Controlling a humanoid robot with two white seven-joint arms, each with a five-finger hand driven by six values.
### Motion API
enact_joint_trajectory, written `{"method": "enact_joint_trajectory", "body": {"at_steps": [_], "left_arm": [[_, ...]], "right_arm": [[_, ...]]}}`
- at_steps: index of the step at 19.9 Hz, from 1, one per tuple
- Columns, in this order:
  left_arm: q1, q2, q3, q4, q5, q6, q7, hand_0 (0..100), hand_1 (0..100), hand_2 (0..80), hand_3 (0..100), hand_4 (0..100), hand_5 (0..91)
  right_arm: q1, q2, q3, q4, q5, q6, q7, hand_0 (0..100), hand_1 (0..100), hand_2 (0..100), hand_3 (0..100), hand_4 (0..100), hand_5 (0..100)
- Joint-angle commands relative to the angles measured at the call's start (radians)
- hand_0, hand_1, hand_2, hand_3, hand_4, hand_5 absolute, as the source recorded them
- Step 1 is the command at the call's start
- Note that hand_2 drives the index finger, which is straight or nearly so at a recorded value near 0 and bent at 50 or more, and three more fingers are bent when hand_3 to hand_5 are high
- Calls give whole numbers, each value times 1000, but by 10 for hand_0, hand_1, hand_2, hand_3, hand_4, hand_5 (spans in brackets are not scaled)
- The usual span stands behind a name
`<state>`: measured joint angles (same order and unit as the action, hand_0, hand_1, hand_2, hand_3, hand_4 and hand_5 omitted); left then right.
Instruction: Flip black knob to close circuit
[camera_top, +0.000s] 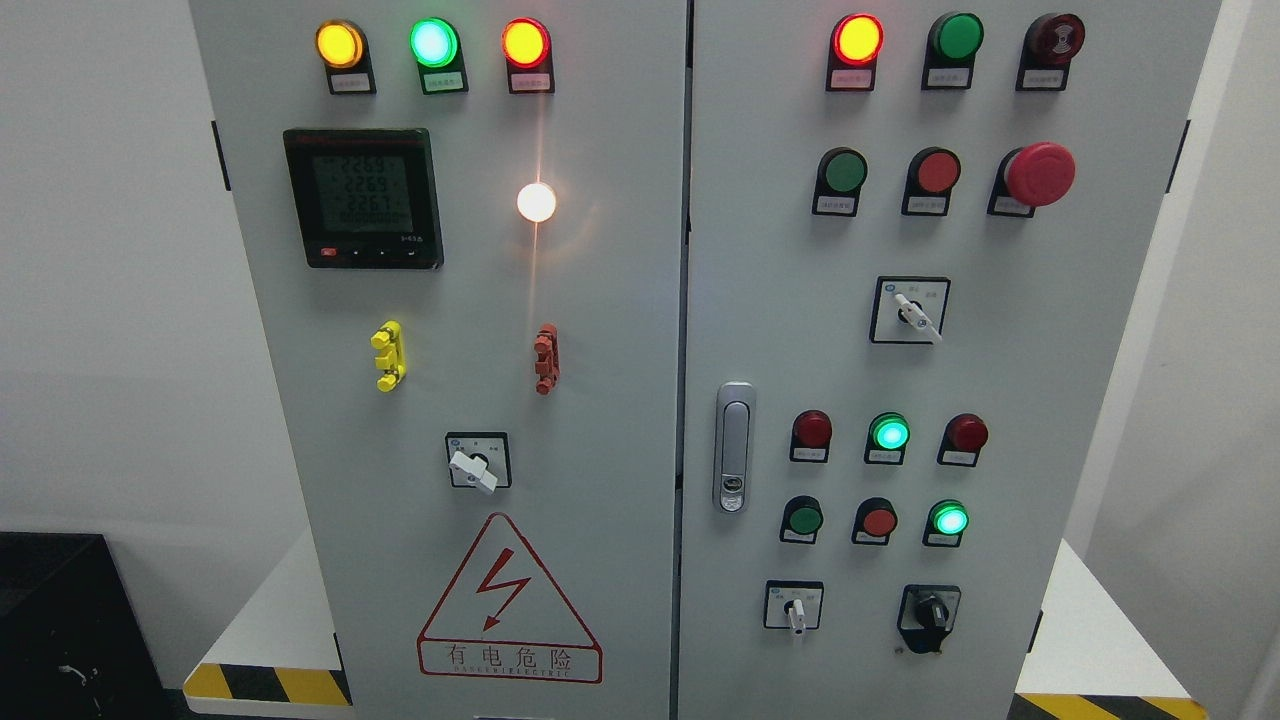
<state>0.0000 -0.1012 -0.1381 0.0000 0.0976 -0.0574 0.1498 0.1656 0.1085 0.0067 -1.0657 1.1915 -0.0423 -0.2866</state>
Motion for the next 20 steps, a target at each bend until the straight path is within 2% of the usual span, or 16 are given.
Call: {"method": "enact_joint_trajectory", "body": {"at_steps": [1, 6, 8, 11, 15, 17, 20], "left_arm": [[23, 0, 0, -29, -1, 1, 0, 120, 556, 0, 0, 0, 0], [23, 0, 0, -31, -1, 1, 0, 120, 556, 0, 0, 0, 0], [23, 0, 0, -31, 1, 1, 0, 120, 556, 0, 0, 0, 0], [23, 0, 0, -31, 1, 1, 0, 120, 556, 0, 0, 0, 0], [23, 0, 0, -31, -1, 1, 0, 120, 556, 0, 0, 0, 0], [23, 0, 0, -31, -1, 1, 0, 120, 556, 0, 0, 0, 0], [23, 0, 0, -31, 1, 1, 0, 120, 556, 0, 0, 0, 0]], "right_arm": [[-35, 13, -30, -235, 65, 7, 35, 0, 19, 881, 1000, 896, 960], [-64, 14, -30, -335, 80, 22, 55, 0, 0, 896, 1000, 910, 966], [-69, 13, -33, -376, 85, 32, 84, 0, 0, 901, 1000, 912, 969], [-87, 13, -34, -424, 88, 36, 99, 0, 0, 907, 1000, 915, 971], [-118, 13, -40, -456, 94, 97, 148, 0, 0, 919, 1000, 922, 976], [-127, 13, -66, -483, 94, 108, 170, 0, 0, 922, 1000, 926, 979], [-130, 8, -74, -513, 95, 133, 193, 0, 0, 921, 1000, 928, 980]]}}
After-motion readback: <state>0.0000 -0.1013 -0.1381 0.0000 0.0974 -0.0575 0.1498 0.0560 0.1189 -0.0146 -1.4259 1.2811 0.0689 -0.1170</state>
